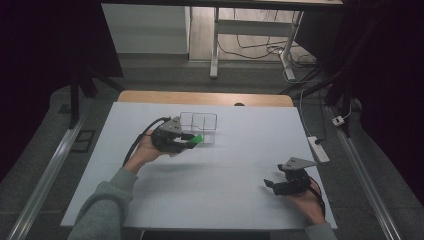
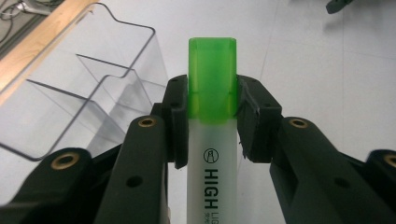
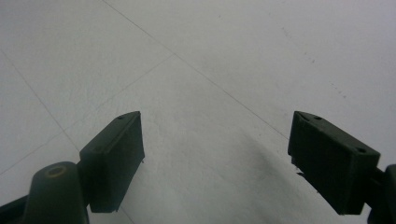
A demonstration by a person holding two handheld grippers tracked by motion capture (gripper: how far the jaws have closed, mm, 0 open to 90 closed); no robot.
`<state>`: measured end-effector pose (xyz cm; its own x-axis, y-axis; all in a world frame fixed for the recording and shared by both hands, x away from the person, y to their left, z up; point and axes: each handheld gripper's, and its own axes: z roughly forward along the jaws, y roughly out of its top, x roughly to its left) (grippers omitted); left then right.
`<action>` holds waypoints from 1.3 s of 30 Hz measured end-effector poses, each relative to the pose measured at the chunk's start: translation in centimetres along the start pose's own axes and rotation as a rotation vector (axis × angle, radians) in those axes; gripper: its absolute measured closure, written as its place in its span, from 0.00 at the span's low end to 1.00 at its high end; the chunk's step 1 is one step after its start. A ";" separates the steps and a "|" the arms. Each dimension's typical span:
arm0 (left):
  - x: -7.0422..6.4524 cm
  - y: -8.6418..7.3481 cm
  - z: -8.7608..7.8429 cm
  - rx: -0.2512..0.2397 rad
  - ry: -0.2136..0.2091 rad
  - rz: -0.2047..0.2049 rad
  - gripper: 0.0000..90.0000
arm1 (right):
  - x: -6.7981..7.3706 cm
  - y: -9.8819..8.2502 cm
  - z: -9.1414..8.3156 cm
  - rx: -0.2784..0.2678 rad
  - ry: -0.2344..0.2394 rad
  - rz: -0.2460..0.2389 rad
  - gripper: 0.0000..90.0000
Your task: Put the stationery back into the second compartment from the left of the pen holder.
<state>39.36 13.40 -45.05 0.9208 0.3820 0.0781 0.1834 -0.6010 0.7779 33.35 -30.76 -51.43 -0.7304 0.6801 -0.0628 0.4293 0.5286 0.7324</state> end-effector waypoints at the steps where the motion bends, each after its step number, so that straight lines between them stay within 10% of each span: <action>1: 0.1 0.0 -0.1 -0.004 0.002 -0.004 0.73 | 0.0 0.0 0.0 0.001 0.000 0.000 0.21; 39: 1.5 2.7 -1.5 -0.236 0.116 -0.109 0.73 | 0.0 0.1 -0.2 -0.015 -0.004 0.007 0.21</action>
<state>40.74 13.38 -41.87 0.8522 0.5212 0.0466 0.1812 -0.3776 0.9081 33.30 -30.87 -51.24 -0.7253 0.6857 -0.0608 0.4260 0.5164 0.7429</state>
